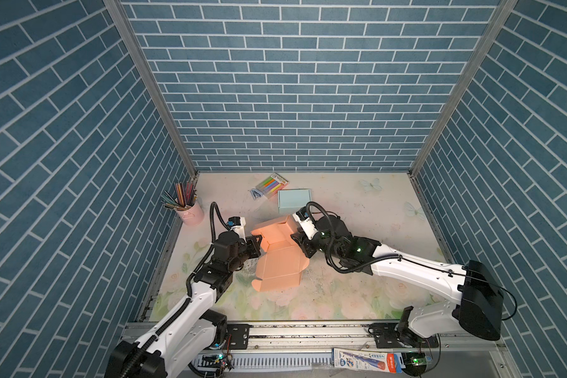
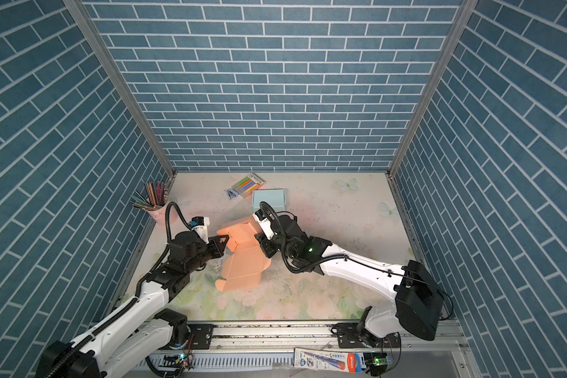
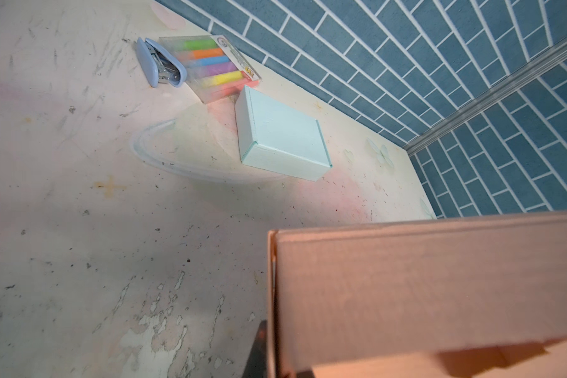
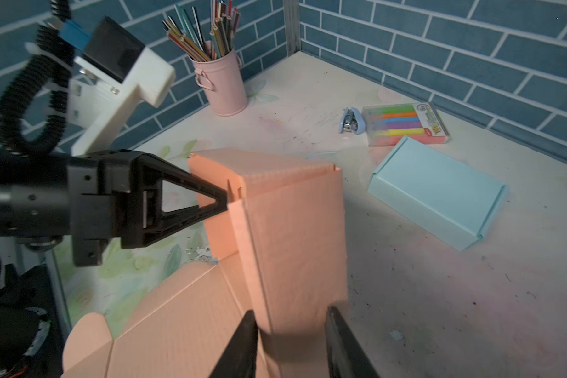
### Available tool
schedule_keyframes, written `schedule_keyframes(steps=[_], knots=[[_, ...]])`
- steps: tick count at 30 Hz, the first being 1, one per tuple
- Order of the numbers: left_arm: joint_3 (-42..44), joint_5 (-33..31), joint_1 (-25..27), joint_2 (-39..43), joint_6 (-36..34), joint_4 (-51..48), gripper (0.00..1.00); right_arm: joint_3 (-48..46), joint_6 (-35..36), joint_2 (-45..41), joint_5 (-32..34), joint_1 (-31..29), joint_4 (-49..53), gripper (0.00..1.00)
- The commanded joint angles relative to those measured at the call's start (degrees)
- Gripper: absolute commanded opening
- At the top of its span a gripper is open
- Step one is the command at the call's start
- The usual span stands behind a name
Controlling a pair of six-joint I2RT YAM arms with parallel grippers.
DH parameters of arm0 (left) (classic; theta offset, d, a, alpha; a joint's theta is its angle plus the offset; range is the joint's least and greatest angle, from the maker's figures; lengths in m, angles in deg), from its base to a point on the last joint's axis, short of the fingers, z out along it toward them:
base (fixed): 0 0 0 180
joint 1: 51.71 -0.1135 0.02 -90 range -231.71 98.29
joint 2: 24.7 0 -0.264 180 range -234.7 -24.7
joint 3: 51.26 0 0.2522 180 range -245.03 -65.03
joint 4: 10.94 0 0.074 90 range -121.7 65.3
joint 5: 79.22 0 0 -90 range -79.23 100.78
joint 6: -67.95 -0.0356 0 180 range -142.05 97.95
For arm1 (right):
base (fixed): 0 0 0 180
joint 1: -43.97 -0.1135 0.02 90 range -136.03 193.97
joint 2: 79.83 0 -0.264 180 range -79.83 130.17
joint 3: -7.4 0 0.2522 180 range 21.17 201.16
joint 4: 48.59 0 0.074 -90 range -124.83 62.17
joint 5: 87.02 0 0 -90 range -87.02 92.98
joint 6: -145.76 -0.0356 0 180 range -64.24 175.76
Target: Fold the paper box
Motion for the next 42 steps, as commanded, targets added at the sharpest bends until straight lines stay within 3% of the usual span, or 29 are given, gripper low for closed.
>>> schedule_keyframes(steps=[1,20,33,36,39,42], knots=[[0.09,-1.35,2.21,0.58,1.77,1.3,0.03,2.9,0.94,2.2,8.5,-1.39,5.74,0.36],[-0.45,-5.0,7.05,-3.44,4.45,3.71,0.01,13.3,3.76,11.56,32.89,-6.2,17.47,0.33],[-1.17,-6.87,10.01,-5.41,6.25,5.62,0.0,17.5,5.82,16.02,39.56,-6.48,20.72,0.05],[-1.28,-7.37,10.52,-5.62,6.68,6.03,0.0,17.71,6.01,16.63,40.56,-6.48,20.73,0.06],[-1.3,-8.36,11.06,-5.94,7.0,6.13,0.0,17.64,5.9,16.74,42.08,-6.48,20.39,0.15],[-1.09,-8.96,11.32,-6.09,7.54,6.71,0.01,16.6,6.56,16.09,42.98,-6.46,18.62,0.17]])
